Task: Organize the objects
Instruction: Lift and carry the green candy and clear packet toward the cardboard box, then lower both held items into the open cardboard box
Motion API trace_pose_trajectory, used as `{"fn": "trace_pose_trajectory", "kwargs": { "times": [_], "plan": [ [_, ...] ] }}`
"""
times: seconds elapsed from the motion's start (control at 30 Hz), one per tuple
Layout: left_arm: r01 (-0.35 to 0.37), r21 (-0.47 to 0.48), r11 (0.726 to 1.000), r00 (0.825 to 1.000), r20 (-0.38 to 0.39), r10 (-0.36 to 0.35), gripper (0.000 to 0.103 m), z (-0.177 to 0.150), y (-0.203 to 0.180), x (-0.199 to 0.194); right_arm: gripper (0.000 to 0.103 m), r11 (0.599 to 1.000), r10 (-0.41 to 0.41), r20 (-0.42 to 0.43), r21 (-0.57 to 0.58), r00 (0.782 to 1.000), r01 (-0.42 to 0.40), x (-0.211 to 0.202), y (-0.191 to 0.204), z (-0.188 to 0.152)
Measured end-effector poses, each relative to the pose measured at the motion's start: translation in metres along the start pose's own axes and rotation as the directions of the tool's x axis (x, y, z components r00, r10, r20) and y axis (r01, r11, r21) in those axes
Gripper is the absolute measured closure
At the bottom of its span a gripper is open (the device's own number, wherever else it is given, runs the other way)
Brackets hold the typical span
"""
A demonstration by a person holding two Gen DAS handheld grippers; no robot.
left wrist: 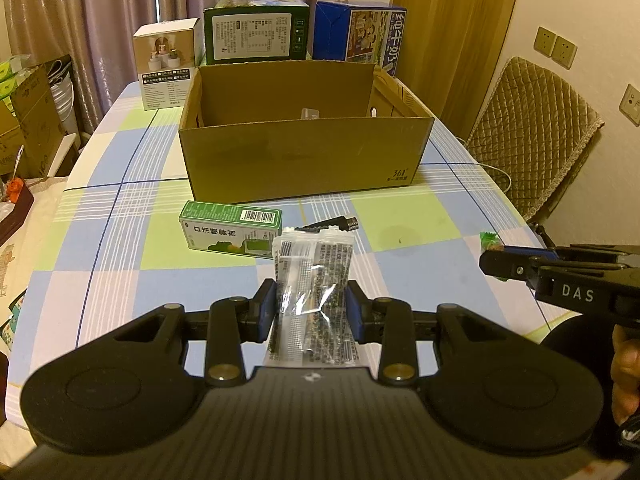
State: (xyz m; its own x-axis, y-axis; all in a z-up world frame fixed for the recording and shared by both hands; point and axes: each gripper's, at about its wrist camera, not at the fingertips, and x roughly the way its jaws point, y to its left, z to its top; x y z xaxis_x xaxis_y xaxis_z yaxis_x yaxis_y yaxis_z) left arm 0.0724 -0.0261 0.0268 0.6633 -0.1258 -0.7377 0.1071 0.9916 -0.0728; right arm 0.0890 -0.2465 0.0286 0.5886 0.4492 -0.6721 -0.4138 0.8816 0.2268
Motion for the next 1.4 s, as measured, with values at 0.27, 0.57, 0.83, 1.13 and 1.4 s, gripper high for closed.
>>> {"fn": "trace_pose_trajectory", "kwargs": {
  "times": [0.27,0.57,0.83,1.13,1.4],
  "plan": [
    [-0.009,0.014,1.000,1.000,0.016,0.009,0.072,0.016,0.004,0.001,0.086,1.000,-0.008,0.012,-0.027,1.000,0.008,0.002,-0.003,0.012],
    [0.003,0.021,1.000,0.999,0.051,-0.004,0.072,0.053,0.018,-0.001,0.086,0.998,-0.016,0.037,-0.058,0.999,0.018,0.008,-0.006,0.041],
    [0.008,0.040,0.999,0.999,0.051,-0.010,0.072,0.086,0.030,0.011,0.086,0.995,-0.013,0.048,-0.095,0.999,0.018,0.021,-0.007,0.071],
    [0.007,0.044,0.999,0.999,0.033,-0.009,0.072,0.112,0.037,0.032,0.086,0.994,-0.001,0.045,-0.113,0.999,0.007,0.040,-0.008,0.092],
    [0.018,0.053,0.998,1.000,0.017,-0.019,0.072,0.126,0.041,0.049,0.086,0.992,0.010,0.037,-0.128,0.999,-0.005,0.057,-0.008,0.110]
  ]
}}
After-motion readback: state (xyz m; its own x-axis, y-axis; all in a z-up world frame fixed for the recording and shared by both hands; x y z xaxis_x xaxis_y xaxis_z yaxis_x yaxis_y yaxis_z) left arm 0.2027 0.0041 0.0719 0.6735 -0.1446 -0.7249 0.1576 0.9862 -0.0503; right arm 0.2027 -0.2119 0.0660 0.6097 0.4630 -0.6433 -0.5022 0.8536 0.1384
